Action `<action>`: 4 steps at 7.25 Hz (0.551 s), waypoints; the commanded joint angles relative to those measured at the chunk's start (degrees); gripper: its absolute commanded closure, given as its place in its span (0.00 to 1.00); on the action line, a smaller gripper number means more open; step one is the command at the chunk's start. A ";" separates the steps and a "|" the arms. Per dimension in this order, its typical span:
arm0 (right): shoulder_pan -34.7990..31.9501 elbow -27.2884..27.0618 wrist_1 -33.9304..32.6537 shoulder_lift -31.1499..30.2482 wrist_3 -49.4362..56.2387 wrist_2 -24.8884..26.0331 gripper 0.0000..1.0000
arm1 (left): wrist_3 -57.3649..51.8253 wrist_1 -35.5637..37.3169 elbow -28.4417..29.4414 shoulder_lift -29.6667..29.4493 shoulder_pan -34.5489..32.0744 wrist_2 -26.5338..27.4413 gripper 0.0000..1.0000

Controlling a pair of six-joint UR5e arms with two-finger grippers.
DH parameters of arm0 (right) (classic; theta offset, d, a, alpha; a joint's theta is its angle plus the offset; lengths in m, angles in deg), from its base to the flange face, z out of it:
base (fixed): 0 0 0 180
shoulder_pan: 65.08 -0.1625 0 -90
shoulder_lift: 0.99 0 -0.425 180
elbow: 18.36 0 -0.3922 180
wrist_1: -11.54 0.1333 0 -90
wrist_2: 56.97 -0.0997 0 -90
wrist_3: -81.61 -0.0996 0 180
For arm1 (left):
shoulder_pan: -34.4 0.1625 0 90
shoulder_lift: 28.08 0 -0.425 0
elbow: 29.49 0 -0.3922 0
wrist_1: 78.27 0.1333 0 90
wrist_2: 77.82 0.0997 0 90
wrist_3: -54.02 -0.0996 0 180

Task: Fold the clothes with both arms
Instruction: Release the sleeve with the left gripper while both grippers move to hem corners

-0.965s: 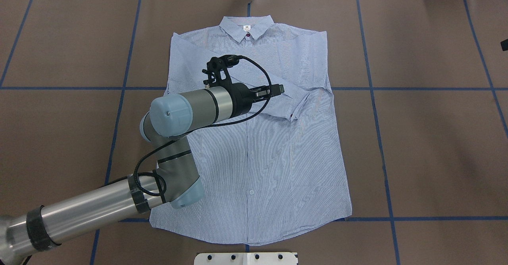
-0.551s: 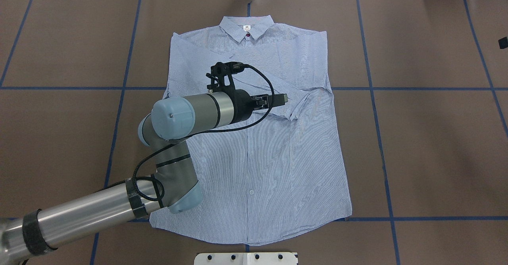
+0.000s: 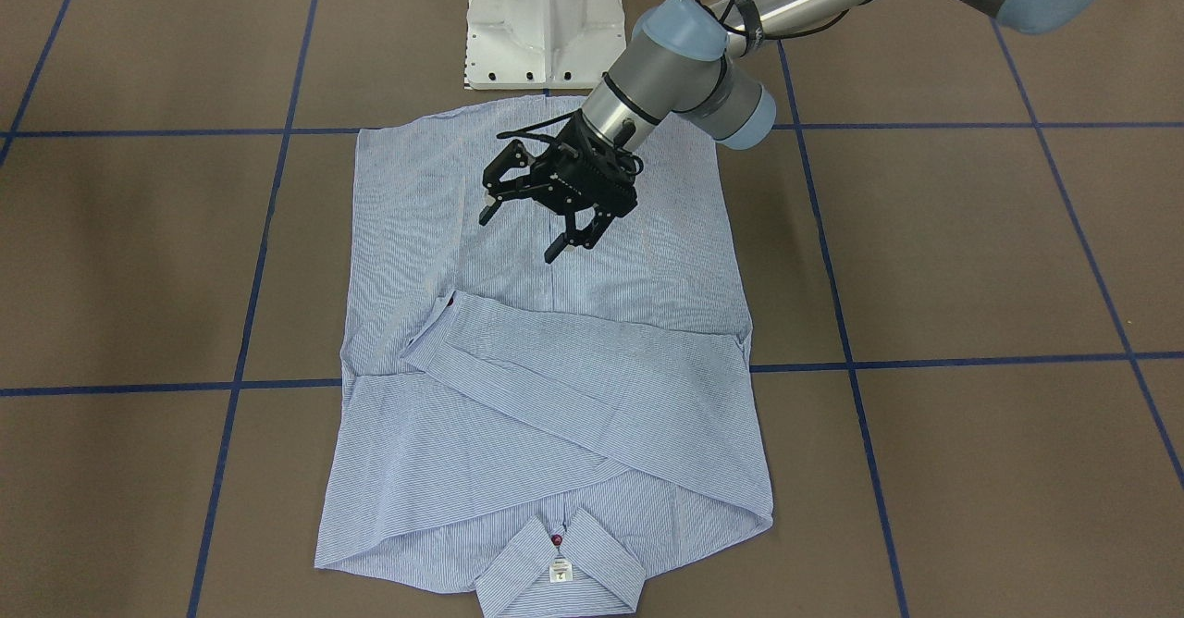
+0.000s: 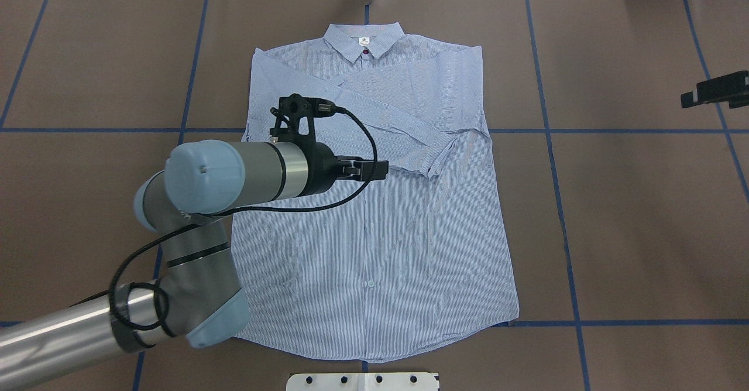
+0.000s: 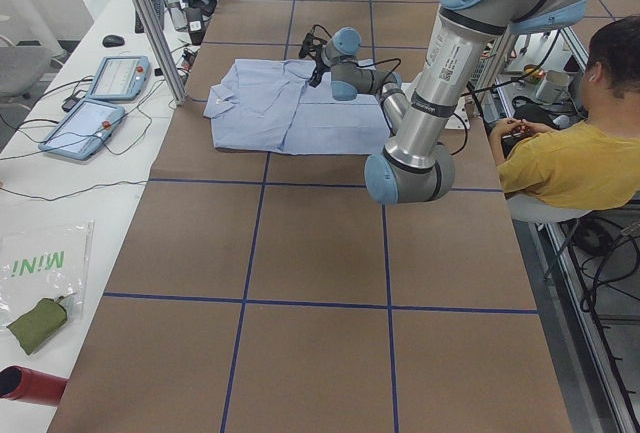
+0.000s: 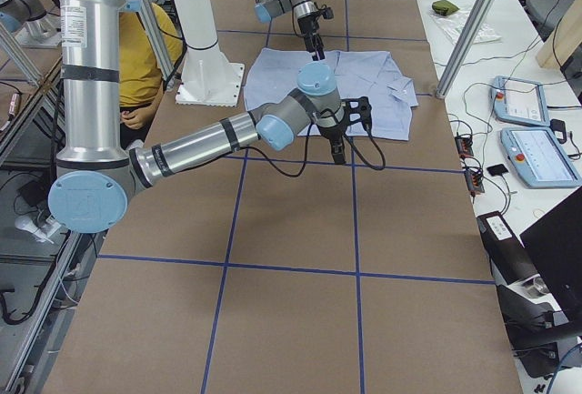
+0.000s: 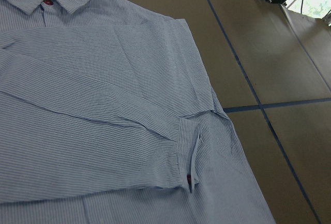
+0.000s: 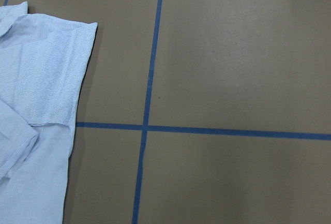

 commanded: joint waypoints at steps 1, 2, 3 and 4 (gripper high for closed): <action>15.11 -9.40 1.31 -4.93 -16.13 10.58 0.00 | -0.86 3.16 -9.18 9.27 0.48 -0.77 0.00; 24.51 -12.39 1.31 -6.33 -24.92 18.64 0.00 | -0.60 3.16 -12.07 12.18 0.57 -1.30 0.00; 34.61 -14.25 1.31 -8.35 -31.27 29.68 0.00 | 0.19 3.07 -13.75 16.65 0.74 -1.48 0.00; 41.85 -14.44 1.31 -9.50 -35.60 36.32 0.00 | 3.24 2.63 -15.51 21.91 2.40 -1.04 0.00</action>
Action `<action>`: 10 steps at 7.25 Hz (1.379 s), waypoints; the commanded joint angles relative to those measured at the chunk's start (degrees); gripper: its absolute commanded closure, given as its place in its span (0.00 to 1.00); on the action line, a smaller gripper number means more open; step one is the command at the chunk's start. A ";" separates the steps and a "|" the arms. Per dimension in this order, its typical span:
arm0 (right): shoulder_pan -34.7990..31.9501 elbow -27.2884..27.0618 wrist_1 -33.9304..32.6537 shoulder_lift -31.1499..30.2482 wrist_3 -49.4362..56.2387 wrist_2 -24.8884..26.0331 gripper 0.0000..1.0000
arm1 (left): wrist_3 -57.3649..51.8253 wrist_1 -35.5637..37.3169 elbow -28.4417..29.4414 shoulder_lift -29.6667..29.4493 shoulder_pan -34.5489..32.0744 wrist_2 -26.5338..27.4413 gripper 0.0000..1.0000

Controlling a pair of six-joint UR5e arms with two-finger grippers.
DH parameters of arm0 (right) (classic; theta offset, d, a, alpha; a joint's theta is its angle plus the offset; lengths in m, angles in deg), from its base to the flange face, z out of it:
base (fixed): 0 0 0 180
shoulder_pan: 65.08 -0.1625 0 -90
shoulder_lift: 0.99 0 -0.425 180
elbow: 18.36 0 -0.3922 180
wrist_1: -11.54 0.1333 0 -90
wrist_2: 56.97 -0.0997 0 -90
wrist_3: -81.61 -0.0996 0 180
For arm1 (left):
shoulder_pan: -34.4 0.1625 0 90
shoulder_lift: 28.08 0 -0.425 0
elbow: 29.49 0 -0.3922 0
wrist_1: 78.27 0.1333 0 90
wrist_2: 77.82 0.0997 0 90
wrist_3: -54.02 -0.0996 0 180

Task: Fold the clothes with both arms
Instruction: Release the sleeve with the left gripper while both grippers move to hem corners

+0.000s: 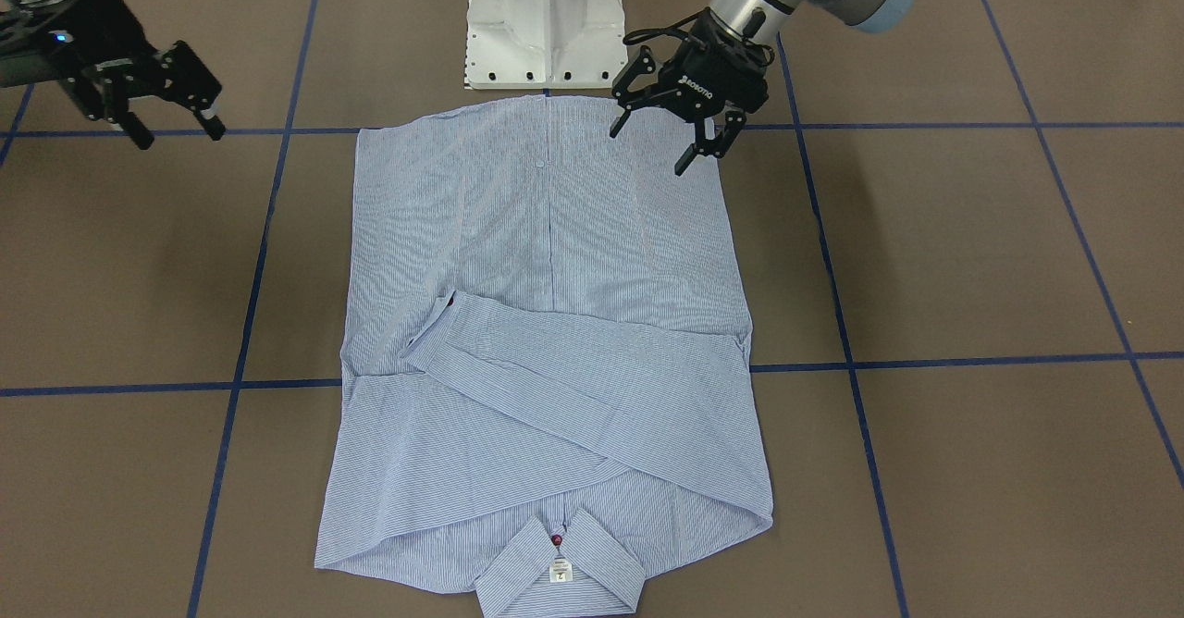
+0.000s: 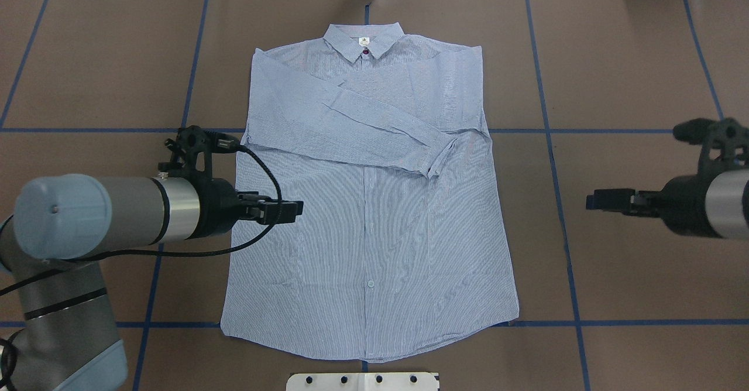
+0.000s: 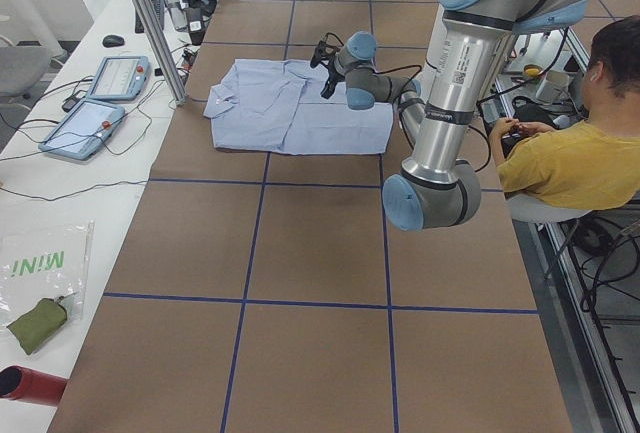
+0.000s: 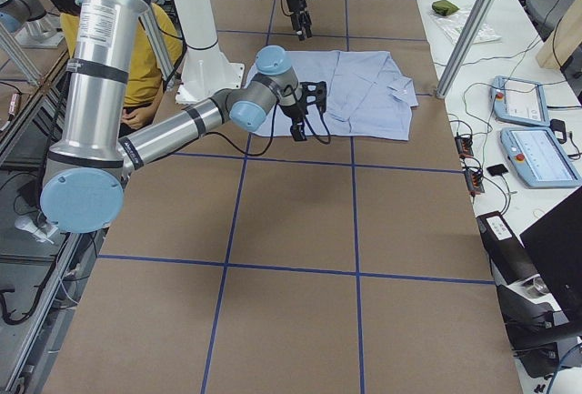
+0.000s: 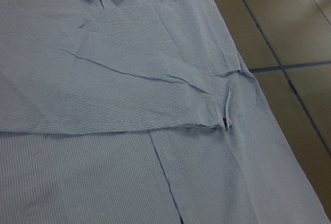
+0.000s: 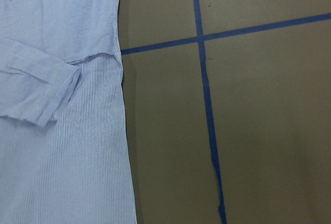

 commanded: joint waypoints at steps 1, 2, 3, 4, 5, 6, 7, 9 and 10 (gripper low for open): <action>15.84 -1.45 -0.07 -2.27 -10.24 14.98 0.00 | 5.34 -0.50 -3.63 9.08 4.98 3.94 0.00; 19.82 -1.45 -0.07 -2.89 -12.27 19.39 0.00 | 11.98 -0.32 -3.73 10.16 11.71 11.72 0.00; 21.42 -1.45 -0.07 -2.89 -13.16 20.74 0.00 | 15.79 0.46 -3.30 10.26 15.87 15.01 0.00; 22.31 -1.45 -0.07 -2.89 -13.26 21.97 0.00 | 16.09 4.82 -3.12 10.17 17.22 15.22 0.01; 22.49 -1.45 -0.16 -2.89 -13.35 22.07 0.00 | 16.18 7.30 -2.85 10.26 17.75 15.14 0.08; 22.76 -1.45 -0.07 -2.89 -13.44 22.42 0.00 | 16.18 7.41 -1.63 10.35 18.19 15.22 0.19; 23.11 -1.45 -0.16 -2.89 -13.44 22.94 0.00 | 16.09 7.41 -0.49 10.35 18.55 15.22 0.31; 23.37 -1.45 -0.16 -2.89 -13.44 23.12 0.00 | 16.18 7.50 -0.13 10.43 18.55 15.14 0.36; 23.72 -1.45 -0.16 -2.89 -13.44 23.73 0.00 | 16.18 7.50 0.05 10.43 18.55 15.14 0.40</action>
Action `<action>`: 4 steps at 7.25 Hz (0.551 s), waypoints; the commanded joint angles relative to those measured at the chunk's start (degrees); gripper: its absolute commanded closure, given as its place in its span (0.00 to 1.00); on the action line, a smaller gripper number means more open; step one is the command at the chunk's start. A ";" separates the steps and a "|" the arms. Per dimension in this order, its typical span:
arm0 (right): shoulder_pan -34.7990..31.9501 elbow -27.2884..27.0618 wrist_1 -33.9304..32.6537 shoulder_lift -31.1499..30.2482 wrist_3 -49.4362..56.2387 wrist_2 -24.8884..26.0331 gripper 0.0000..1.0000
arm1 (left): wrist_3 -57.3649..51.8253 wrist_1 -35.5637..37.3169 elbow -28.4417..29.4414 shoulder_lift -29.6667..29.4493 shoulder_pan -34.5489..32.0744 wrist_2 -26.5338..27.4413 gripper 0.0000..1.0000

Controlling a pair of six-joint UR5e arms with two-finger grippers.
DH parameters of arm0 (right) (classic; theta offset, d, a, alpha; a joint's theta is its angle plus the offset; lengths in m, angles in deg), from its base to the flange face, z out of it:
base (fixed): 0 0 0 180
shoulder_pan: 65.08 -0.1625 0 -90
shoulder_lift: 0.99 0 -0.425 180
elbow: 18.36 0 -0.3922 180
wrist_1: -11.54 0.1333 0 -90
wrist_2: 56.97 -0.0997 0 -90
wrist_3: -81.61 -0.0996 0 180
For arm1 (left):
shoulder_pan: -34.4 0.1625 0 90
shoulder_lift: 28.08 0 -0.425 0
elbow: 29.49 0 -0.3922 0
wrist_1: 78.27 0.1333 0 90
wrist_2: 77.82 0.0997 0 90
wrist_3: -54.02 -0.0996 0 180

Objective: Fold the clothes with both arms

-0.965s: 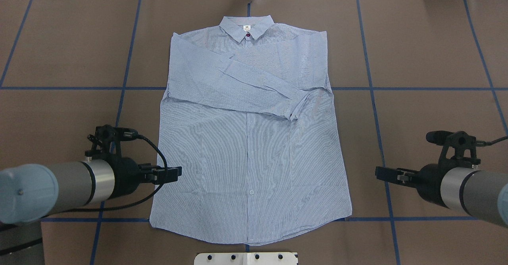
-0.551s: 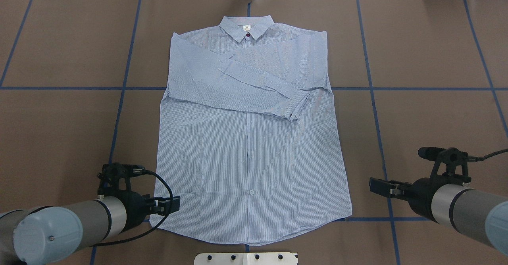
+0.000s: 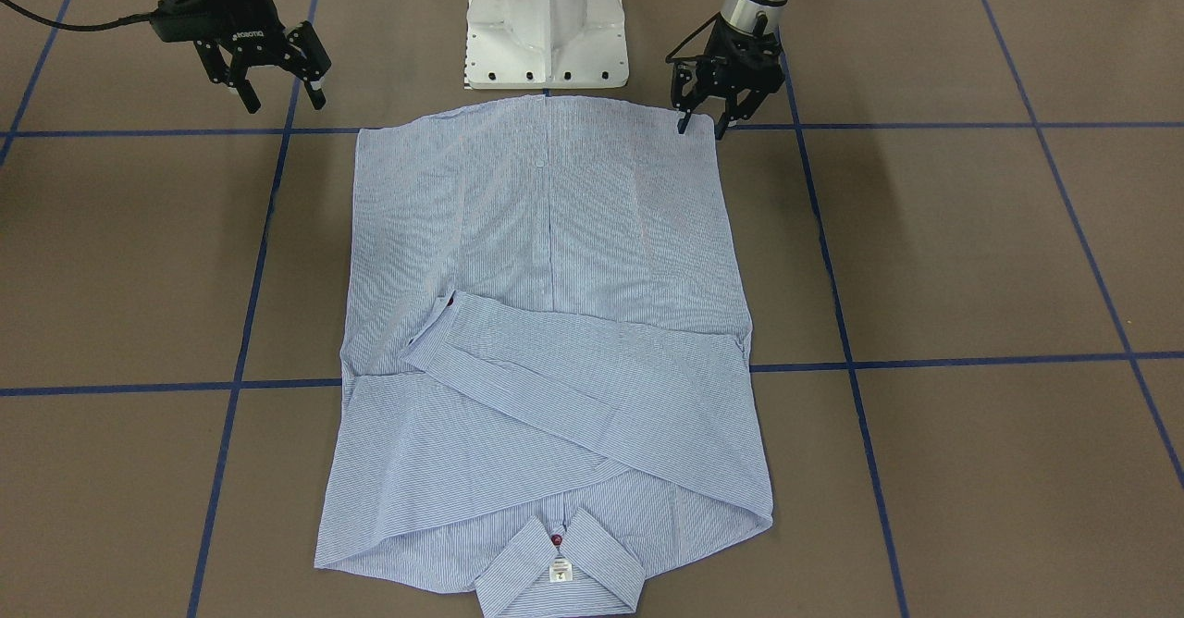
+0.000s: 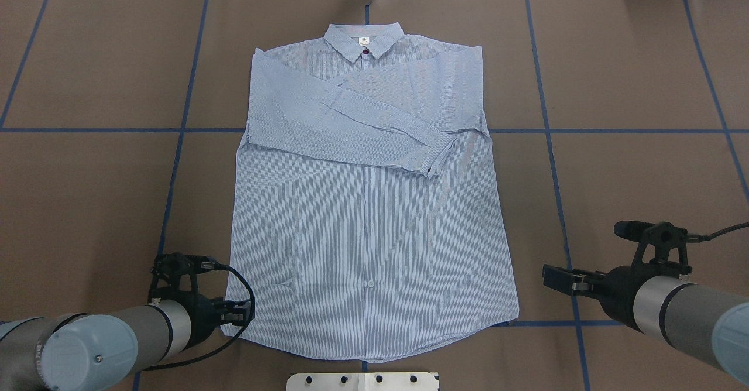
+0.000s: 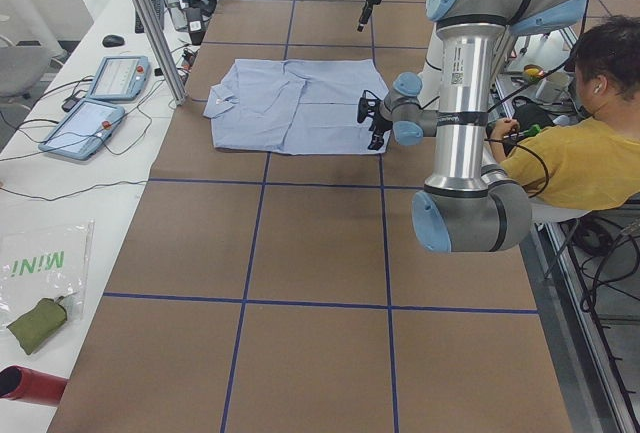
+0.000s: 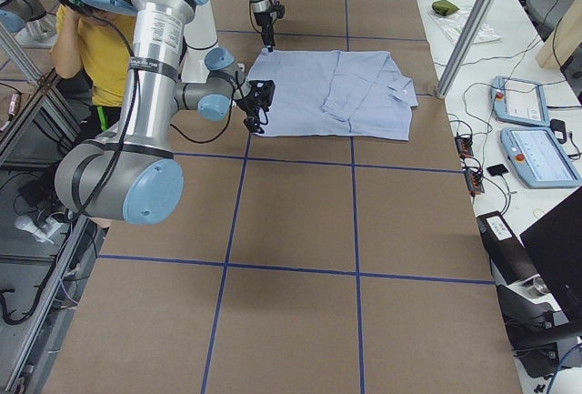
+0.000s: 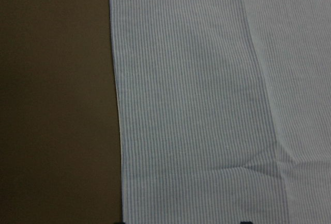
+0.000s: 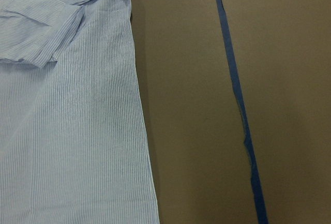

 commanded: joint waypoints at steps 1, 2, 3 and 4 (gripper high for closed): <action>0.53 0.00 0.00 0.00 0.00 0.88 0.00 | 0.03 0.05 0.27 0.47 0.04 -0.03 0.42; 0.53 0.09 0.00 0.00 0.00 0.88 0.00 | 1.77 0.05 0.19 0.73 0.04 -0.12 0.43; 0.62 0.09 0.00 0.00 0.00 0.88 0.00 | 6.84 0.05 0.27 0.82 1.61 -0.03 0.44; 0.71 0.09 0.00 0.00 0.00 1.06 0.00 | 7.49 0.05 0.19 0.83 1.71 -0.03 0.43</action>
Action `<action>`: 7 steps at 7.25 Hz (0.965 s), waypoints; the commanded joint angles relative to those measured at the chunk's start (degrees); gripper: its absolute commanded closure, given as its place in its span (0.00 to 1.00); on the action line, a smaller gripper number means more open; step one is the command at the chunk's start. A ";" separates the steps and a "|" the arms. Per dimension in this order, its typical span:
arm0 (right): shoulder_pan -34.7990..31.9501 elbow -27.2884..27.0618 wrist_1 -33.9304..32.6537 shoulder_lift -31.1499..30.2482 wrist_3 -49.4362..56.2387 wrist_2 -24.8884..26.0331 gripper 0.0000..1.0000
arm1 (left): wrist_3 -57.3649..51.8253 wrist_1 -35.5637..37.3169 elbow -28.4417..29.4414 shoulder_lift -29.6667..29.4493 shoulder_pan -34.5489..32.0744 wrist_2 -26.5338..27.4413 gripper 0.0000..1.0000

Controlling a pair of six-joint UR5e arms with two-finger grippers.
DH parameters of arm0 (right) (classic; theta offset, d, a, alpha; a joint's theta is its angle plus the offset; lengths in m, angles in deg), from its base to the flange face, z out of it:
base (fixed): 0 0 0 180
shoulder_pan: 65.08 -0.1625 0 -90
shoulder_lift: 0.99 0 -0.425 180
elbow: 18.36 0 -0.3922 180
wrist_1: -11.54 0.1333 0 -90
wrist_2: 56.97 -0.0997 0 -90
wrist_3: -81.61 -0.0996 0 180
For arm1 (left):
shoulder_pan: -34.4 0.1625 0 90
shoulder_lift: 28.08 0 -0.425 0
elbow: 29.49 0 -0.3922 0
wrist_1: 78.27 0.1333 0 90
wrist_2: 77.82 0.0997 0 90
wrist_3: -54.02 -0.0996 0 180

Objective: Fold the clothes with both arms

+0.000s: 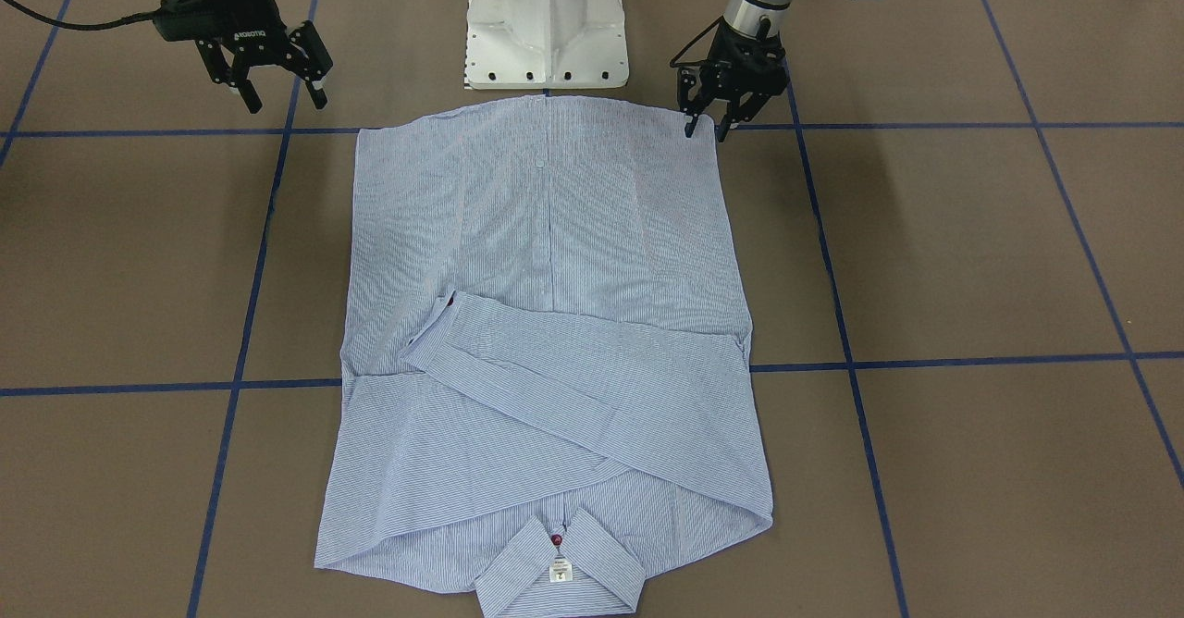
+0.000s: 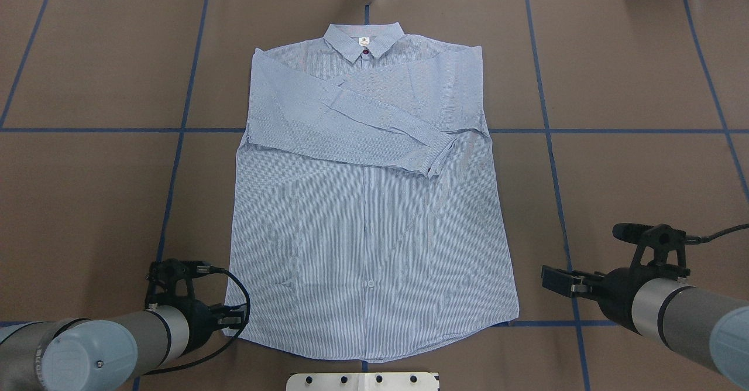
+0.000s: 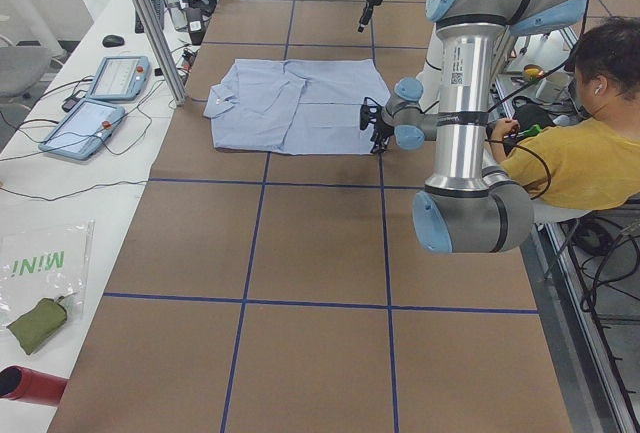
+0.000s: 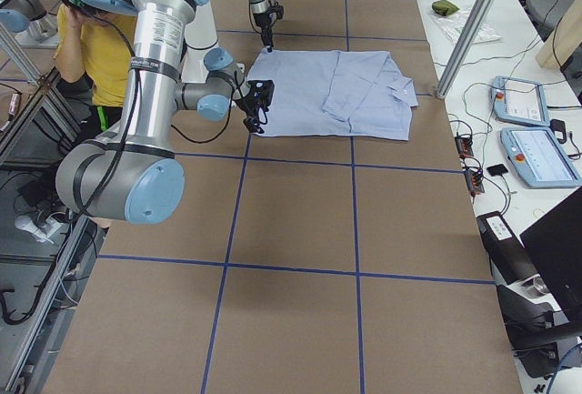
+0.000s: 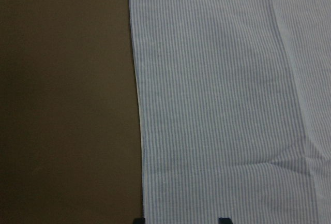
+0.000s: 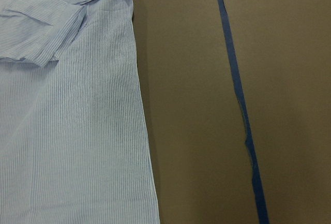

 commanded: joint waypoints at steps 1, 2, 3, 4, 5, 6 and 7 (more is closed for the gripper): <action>0.20 0.10 0.00 0.00 0.00 0.42 0.00 | 2.47 0.44 -0.13 -0.01 0.68 -0.07 0.43; 0.28 0.19 0.00 0.00 0.00 0.42 0.00 | 2.55 0.79 -0.13 -0.01 0.77 0.02 0.43; 0.37 0.19 0.00 0.00 0.00 0.42 0.00 | 2.56 0.88 -0.05 0.08 0.77 0.02 0.43; 0.46 0.19 0.00 0.00 0.00 0.42 0.00 | 2.56 2.10 -0.39 -0.01 0.77 0.02 0.43; 0.46 0.19 0.00 0.00 0.00 0.42 0.00 | 2.56 2.20 -0.48 -0.01 0.77 -0.07 0.43; 0.46 0.19 0.00 0.00 0.00 0.42 0.00 | 2.56 2.20 -0.49 -0.10 0.85 0.02 0.44; 0.46 0.19 0.00 0.00 0.00 0.42 0.00 | 2.38 2.28 -0.49 -0.10 0.85 0.02 0.46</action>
